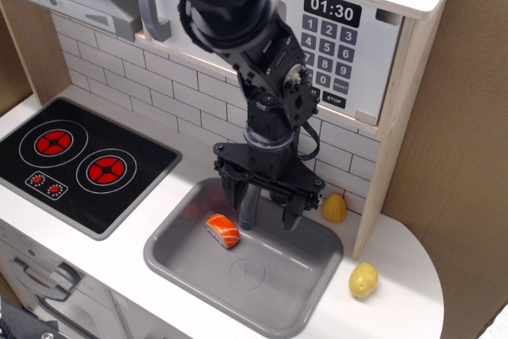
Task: Open microwave
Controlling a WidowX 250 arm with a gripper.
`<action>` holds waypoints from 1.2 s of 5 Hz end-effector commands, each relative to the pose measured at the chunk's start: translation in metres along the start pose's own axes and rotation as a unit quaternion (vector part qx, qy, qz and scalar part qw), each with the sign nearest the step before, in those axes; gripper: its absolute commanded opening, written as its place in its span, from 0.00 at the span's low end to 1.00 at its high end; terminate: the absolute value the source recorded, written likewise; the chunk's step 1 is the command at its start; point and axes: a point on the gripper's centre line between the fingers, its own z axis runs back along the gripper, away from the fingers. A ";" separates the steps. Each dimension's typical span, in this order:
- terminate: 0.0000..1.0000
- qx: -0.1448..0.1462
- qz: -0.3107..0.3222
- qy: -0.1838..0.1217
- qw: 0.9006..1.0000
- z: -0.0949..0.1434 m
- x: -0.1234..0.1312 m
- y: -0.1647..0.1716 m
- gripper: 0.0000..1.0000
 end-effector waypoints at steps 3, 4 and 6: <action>0.00 -0.015 -0.048 -0.044 0.998 0.051 0.019 0.083 1.00; 0.00 -0.011 -0.057 -0.078 0.995 0.079 0.037 0.122 1.00; 0.00 0.006 -0.013 -0.099 0.995 0.109 0.071 0.166 1.00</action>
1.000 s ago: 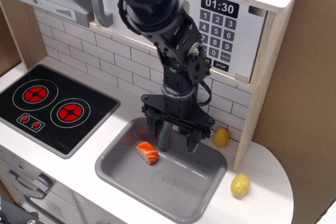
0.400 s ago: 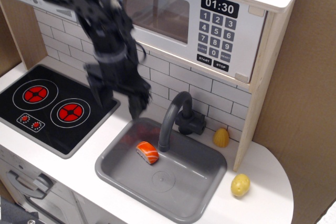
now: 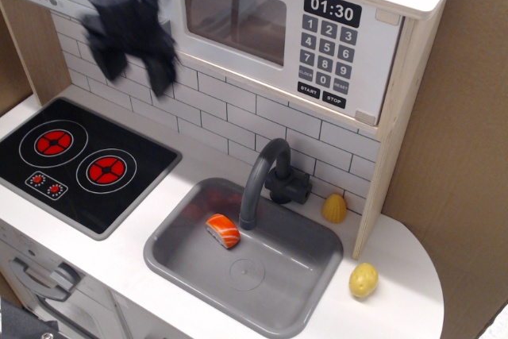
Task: Open microwave
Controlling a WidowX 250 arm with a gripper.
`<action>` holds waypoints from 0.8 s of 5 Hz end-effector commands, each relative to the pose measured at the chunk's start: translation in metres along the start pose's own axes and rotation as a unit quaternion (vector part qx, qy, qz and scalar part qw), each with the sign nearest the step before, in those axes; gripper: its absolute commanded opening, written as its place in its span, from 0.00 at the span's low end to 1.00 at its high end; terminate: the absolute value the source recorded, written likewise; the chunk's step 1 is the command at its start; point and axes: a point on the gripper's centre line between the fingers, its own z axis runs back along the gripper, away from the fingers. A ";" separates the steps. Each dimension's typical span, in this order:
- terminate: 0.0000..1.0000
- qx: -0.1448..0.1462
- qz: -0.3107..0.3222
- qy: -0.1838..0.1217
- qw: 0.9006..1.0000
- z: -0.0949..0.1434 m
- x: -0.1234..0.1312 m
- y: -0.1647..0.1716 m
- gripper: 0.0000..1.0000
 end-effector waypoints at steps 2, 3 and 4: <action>0.00 0.015 -0.015 -0.074 0.997 0.022 0.041 0.029 1.00; 0.00 -0.001 -0.002 -0.075 0.997 0.025 0.047 0.034 1.00; 0.00 -0.011 -0.001 -0.075 0.997 0.022 0.057 0.036 1.00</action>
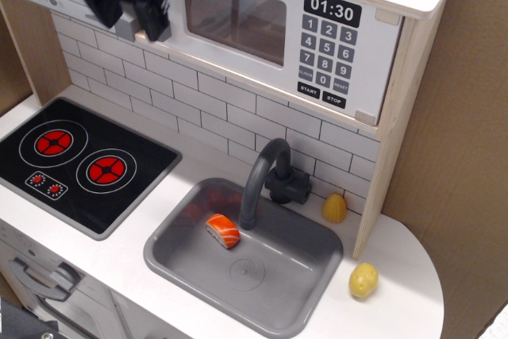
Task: Open microwave
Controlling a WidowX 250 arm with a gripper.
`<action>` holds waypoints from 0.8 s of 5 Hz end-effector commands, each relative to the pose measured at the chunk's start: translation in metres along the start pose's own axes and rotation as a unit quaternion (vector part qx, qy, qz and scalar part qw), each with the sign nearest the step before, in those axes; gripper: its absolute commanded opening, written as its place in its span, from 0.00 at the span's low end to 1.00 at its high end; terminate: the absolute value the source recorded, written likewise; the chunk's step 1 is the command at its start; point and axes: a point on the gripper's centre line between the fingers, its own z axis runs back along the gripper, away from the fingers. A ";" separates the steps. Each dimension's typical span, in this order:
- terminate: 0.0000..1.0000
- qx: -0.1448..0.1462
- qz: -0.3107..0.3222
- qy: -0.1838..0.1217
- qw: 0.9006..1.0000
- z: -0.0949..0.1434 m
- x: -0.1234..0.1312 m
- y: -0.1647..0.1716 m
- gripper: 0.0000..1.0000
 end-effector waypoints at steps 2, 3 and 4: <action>0.00 0.000 -0.014 -0.036 0.999 0.007 0.030 0.004 1.00; 0.00 -0.020 -0.026 -0.060 0.998 0.009 0.031 0.004 0.00; 0.00 -0.023 -0.033 -0.085 0.996 0.007 0.034 0.004 0.00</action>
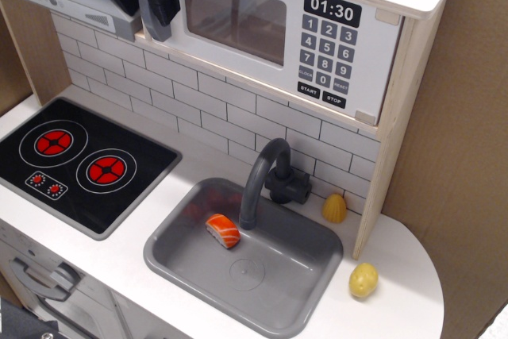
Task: Open microwave
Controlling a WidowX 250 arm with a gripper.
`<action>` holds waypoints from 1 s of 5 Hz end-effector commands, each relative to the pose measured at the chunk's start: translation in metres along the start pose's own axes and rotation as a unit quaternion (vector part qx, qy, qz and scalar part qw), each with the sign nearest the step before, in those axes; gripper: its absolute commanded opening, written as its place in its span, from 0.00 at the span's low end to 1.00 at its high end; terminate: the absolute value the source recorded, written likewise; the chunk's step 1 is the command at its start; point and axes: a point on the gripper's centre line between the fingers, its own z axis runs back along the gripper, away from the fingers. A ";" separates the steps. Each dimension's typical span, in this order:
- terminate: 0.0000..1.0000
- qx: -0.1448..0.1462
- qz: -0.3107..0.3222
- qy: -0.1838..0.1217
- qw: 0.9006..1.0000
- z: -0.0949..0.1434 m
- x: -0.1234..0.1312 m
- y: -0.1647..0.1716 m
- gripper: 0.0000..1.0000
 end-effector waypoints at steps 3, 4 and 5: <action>0.00 0.005 -0.039 -0.031 0.999 0.028 -0.021 -0.007 0.00; 0.00 -0.001 -0.059 -0.016 0.998 0.036 -0.040 -0.014 0.00; 0.00 0.002 -0.064 0.033 0.997 0.046 -0.059 -0.028 1.00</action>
